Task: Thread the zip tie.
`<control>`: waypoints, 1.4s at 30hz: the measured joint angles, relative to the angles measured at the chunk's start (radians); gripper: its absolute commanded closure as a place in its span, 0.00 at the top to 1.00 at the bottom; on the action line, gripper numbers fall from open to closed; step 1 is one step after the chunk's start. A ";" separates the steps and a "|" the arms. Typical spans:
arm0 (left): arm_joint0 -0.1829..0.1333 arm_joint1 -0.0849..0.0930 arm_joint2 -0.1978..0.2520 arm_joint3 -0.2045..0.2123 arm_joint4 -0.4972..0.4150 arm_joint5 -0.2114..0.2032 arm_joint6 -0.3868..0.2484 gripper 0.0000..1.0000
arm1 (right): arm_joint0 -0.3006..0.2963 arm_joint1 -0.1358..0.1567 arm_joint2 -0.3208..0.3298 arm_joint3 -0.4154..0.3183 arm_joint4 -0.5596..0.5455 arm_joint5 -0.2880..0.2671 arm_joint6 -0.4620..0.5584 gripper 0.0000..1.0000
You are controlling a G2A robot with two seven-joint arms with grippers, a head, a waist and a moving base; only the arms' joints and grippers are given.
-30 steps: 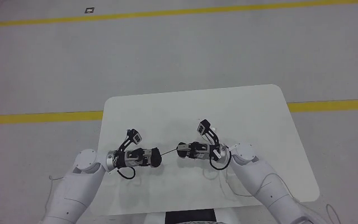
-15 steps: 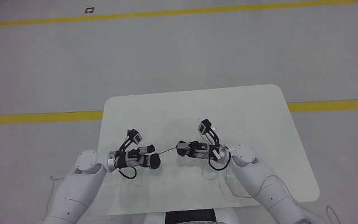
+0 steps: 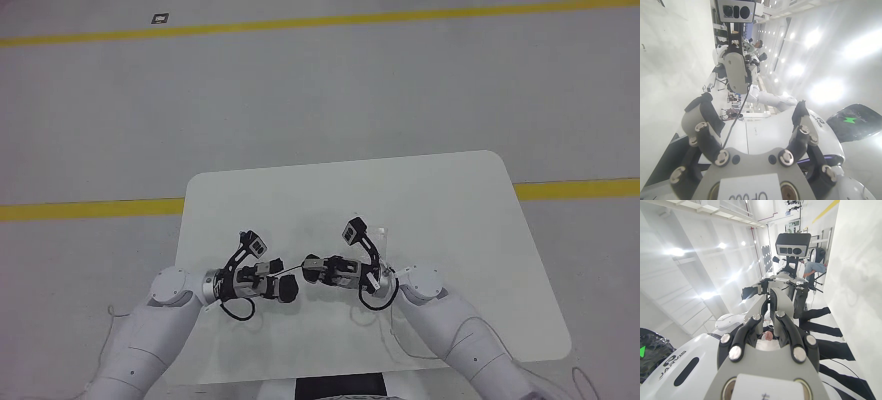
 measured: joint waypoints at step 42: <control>-0.001 0.016 0.024 -0.015 -0.015 -0.046 0.029 0.46 | -0.019 0.024 -0.004 -0.053 -0.073 0.040 -0.021 0.00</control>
